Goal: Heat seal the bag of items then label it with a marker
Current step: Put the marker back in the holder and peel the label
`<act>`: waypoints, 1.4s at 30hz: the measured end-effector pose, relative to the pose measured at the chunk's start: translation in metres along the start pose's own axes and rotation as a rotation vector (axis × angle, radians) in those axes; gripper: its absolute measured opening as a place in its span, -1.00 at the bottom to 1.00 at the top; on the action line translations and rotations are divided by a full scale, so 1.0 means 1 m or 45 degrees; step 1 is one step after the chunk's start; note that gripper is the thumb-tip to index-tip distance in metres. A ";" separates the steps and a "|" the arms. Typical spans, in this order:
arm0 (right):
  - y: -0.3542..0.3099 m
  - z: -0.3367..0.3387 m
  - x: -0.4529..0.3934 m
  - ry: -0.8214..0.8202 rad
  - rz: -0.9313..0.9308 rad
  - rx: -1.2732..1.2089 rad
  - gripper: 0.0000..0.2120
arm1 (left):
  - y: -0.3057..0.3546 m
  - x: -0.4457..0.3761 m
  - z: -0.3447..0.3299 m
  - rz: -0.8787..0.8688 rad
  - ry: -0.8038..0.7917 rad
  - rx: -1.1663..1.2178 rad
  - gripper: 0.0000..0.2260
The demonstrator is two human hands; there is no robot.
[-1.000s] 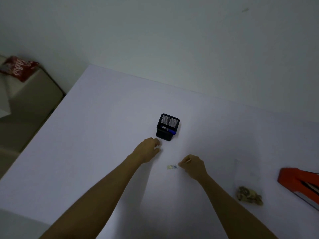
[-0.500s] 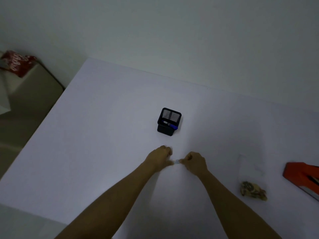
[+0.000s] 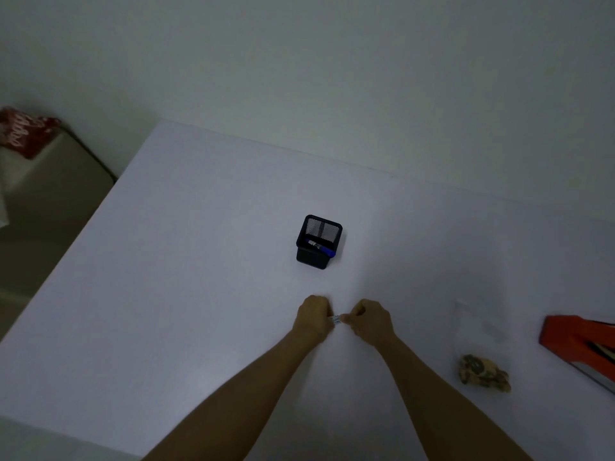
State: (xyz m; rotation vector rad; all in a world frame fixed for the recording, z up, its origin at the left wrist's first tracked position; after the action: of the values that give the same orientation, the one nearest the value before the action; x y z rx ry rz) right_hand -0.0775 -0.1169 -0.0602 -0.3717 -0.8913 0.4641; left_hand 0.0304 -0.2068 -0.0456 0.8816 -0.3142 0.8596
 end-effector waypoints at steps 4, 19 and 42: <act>-0.004 0.002 0.010 0.027 0.025 -0.037 -0.78 | -0.003 0.002 0.004 -0.035 0.041 0.133 -0.89; -0.109 0.099 0.108 0.342 0.516 -0.511 -0.91 | 0.086 0.064 0.118 -0.371 0.514 0.500 -0.92; -0.109 0.167 0.169 -0.009 0.626 -0.900 -0.89 | 0.162 0.158 0.144 -0.575 0.784 0.316 -0.71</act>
State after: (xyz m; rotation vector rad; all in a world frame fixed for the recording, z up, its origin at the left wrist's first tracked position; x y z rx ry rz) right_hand -0.0956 -0.0993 0.2003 -1.2551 -0.9530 0.5888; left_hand 0.0201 -0.1814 0.2214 0.8254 0.5217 0.7096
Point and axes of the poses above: each hand's wrist, its own x-axis away from the middle knuckle, its own z-axis out of the back of the hand, y = z × x, the point moved 6 cm from there along -x, towards the middle knuckle, and after that the axes turned 3 degrees about -y, right-handed, at the moved point
